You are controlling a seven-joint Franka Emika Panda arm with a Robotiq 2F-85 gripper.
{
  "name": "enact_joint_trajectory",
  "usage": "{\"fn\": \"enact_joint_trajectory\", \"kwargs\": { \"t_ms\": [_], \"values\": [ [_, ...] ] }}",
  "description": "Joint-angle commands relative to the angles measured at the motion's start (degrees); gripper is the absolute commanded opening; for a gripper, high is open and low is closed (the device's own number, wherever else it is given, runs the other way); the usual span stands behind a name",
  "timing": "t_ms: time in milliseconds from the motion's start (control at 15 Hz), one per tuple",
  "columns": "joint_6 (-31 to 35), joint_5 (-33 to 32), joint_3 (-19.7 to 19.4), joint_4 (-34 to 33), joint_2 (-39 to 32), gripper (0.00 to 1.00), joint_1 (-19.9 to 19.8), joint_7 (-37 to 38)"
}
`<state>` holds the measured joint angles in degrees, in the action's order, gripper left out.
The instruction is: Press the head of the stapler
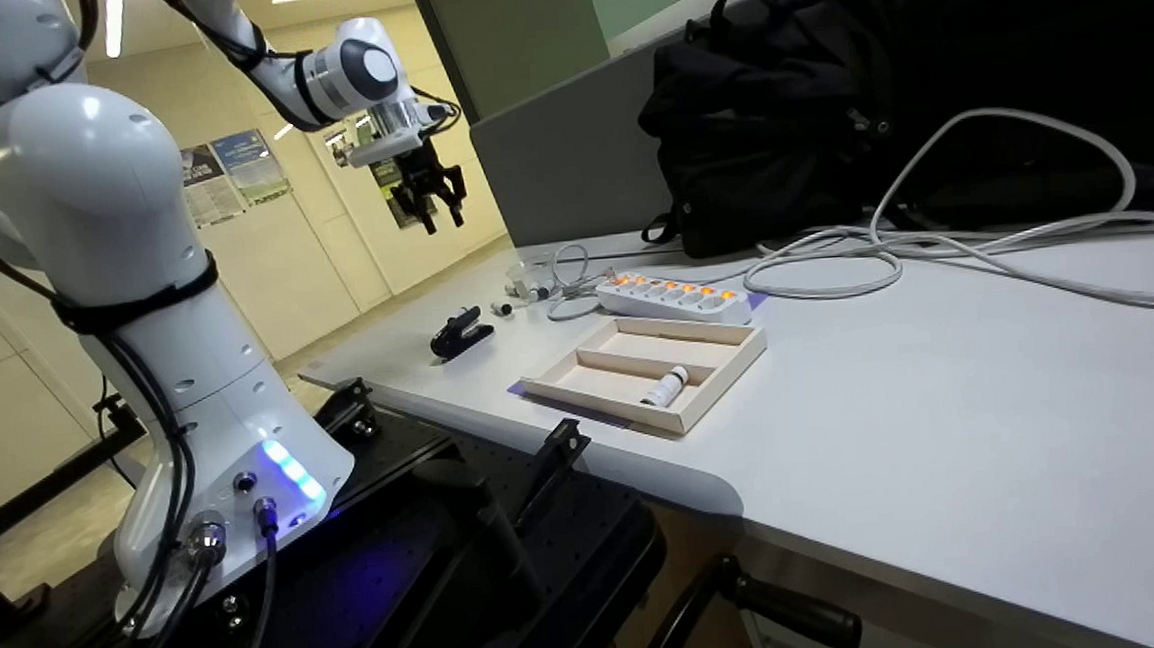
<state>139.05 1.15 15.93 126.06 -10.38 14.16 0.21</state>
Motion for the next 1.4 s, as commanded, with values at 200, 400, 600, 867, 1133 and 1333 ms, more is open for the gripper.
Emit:
{"fn": "enact_joint_trajectory", "kwargs": {
  "t_ms": [200,400,600,867,1133,1333],
  "values": [
    [1.37,-4.59,-1.94,-2.70,-8.02,0.12,5.21,11.03],
    [5.22,-8.09,-3.10,-2.22,-9.63,0.00,7.13,12.41],
    [6.43,-9.48,-3.73,-2.60,-11.49,0.00,7.73,11.57],
    [3.04,-8.47,-4.03,-3.88,-12.82,0.00,7.47,10.69],
    [4.71,-8.12,-3.76,-2.54,-12.69,0.01,7.14,9.76],
    [4.05,-8.23,-3.68,-2.95,-13.47,0.00,7.15,9.25]
  ]
}}
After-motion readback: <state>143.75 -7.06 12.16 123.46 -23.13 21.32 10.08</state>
